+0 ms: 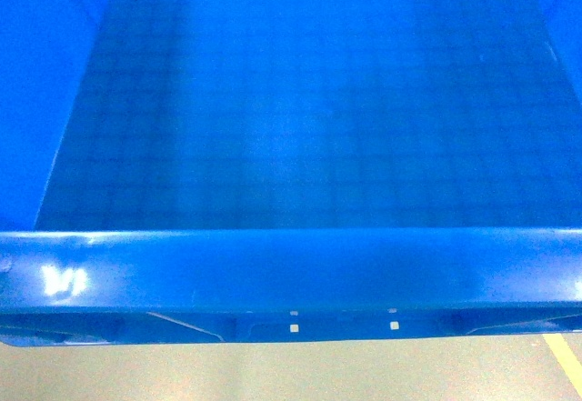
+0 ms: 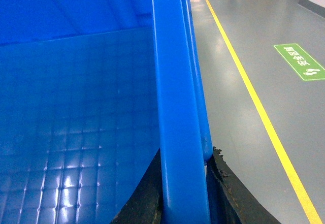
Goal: Place box next to blue box on left shelf
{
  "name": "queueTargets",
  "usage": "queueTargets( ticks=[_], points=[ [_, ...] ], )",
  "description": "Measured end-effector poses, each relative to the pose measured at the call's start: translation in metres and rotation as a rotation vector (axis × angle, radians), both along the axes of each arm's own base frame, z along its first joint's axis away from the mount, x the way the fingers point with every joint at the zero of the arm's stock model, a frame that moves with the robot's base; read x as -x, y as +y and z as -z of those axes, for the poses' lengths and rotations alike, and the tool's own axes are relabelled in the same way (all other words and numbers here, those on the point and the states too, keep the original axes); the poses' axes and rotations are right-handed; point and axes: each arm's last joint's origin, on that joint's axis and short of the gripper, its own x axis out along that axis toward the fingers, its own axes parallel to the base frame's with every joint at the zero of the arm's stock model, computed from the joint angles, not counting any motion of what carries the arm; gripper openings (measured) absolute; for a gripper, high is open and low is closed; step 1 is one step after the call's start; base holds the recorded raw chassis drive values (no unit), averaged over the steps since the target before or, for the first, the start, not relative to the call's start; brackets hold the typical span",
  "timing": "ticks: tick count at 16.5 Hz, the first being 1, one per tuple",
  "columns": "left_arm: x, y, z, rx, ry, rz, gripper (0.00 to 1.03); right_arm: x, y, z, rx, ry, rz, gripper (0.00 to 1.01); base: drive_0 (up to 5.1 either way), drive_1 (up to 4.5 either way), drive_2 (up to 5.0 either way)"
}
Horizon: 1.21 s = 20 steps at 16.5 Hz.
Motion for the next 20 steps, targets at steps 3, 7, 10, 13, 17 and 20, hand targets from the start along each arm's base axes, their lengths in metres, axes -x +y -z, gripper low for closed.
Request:
queueTargets(
  ticks=[3,7,10,13,17,20],
  points=[
    [0.0000,0.0000,0.0002,-0.001,0.001,0.000,0.10,0.0000,0.0000,0.0001,0.000,0.001,0.001,0.16,0.0,4.03,-4.1],
    [-0.0002,-0.0001,-0.0002,0.000,-0.002,0.001,0.10,0.0000,0.0000,0.0002,0.000,0.002,0.001,0.16,0.0,4.10,-4.1],
    [-0.0001,0.0000,0.0003,-0.002,0.003,0.000,0.10,0.0000,0.0000,0.0006,0.001,0.005,0.001,0.16,-0.1,4.03,-4.1],
    [-0.0001,-0.0001,0.0002,0.000,0.002,0.000,0.10,0.0000,0.0000,0.0002,0.000,0.001,0.000,0.15,0.0,4.08,-4.1],
    [-0.0002,-0.0001,0.0004,-0.002,0.003,0.000,0.10,-0.0001,0.0000,0.0008,0.001,0.006,0.001,0.15,0.1,4.16,-4.0],
    [-0.0001,0.0000,0.0002,0.000,0.002,0.000,0.10,0.0000,0.0000,0.0003,0.000,0.002,0.000,0.15,0.0,4.10,-4.1]
  ],
)
